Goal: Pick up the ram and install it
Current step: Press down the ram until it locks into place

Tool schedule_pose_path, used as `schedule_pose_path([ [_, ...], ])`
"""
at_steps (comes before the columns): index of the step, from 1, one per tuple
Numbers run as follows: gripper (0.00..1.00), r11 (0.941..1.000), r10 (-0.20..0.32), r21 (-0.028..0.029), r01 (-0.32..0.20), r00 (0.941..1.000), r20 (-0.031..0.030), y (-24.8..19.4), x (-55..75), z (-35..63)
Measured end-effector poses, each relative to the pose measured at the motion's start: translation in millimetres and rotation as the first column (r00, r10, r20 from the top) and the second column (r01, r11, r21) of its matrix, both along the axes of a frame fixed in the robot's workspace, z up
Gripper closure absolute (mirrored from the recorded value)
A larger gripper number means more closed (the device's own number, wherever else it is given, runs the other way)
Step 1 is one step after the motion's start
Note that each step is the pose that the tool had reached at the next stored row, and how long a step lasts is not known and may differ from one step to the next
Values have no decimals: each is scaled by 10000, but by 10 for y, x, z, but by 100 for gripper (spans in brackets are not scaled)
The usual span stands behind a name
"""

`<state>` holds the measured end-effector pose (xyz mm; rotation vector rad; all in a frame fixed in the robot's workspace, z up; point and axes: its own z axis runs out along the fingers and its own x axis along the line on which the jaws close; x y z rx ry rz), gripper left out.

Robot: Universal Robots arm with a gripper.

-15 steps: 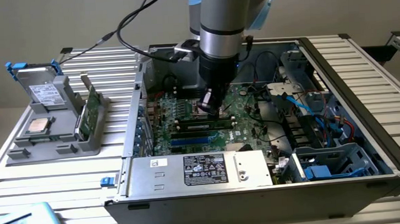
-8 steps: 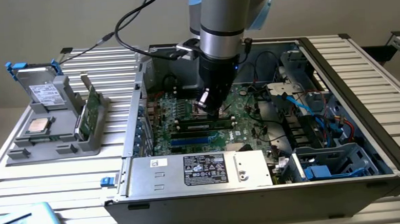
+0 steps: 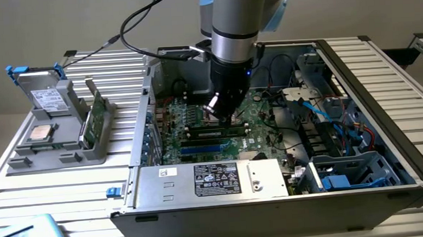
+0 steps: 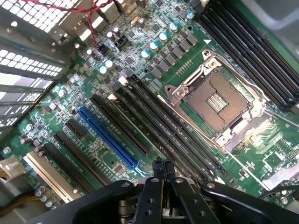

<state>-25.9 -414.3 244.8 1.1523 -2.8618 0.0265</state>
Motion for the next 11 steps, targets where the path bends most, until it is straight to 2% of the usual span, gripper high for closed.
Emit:
schedule_pose_path([
  [5, 89, 9976, -689, 3, 689, 9976, 63, 0, 0, 0],
  [11, 89, 9888, -1492, 14, 1492, 9887, 164, 0, 0, 0],
])
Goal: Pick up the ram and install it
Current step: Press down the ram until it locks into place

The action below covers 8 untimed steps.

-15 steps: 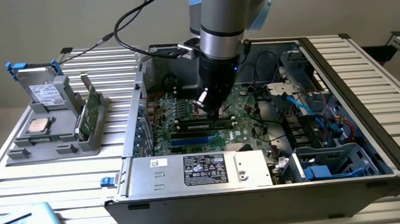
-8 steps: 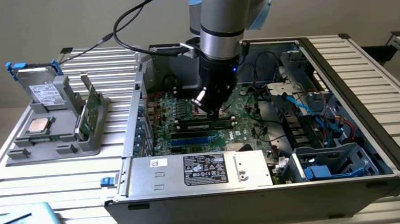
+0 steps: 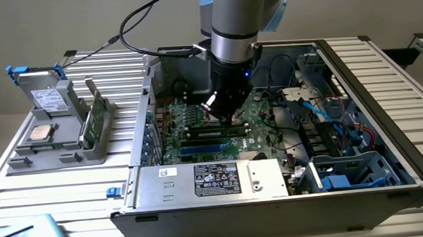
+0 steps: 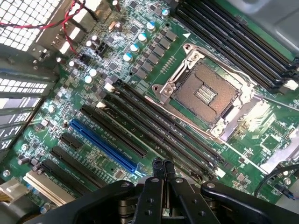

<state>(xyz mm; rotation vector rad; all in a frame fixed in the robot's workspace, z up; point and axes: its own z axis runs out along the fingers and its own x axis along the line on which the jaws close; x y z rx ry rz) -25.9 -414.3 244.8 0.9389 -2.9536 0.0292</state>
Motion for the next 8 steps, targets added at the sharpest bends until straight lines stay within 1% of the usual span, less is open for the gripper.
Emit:
schedule_pose_path([
  [4, 89, 9985, -545, 2, 545, 9985, 73, 0, 0, 0],
  [8, 89, 9941, -1081, 7, 1081, 9940, 144, 0, 0, 0],
])
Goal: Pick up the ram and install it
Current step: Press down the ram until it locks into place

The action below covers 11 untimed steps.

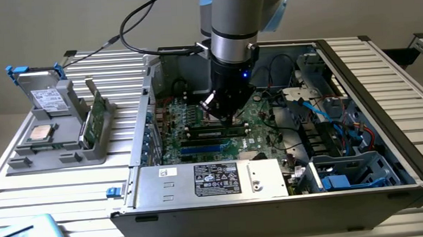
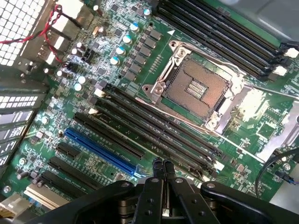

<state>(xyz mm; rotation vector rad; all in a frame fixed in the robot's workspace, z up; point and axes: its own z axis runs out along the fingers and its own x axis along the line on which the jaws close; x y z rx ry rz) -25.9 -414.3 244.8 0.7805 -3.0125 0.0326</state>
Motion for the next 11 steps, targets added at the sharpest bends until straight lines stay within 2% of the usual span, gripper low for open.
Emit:
schedule_pose_path([
  [6, 89, 9968, -798, 4, 798, 9968, 101, 0, 0, 0],
  [11, 89, 9888, -1492, 12, 1492, 9887, 176, 0, 0, -1],
])
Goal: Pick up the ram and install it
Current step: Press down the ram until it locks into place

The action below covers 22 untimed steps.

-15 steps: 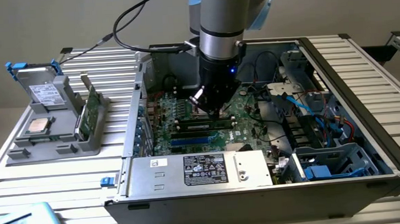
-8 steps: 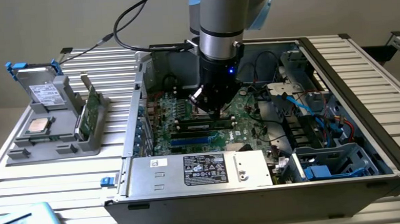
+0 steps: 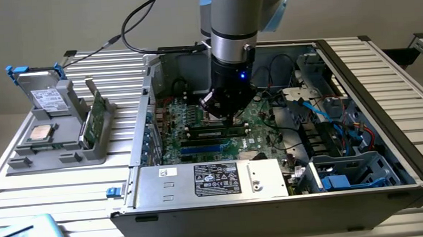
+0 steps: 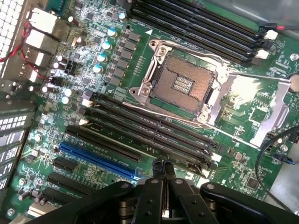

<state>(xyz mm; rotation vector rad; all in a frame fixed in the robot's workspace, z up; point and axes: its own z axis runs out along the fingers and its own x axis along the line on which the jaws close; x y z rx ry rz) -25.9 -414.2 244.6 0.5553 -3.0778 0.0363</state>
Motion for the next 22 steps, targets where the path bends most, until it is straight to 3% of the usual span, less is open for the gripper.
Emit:
schedule_pose_path([
  [5, 89, 9974, -725, 1, 725, 9974, 52, 0, 0, -3],
  [10, 89, 9902, -1393, 3, 1393, 9902, 74, 0, 0, -8],
  [15, 89, 9788, -2049, 6, 2049, 9787, 90, 0, 0, -14],
  [21, 89, 9602, -2793, 19, 2793, 9601, 132, 0, 0, -19],
  [22, 89, 9600, -2799, 22, 2799, 9599, 140, 0, 0, -20],
])
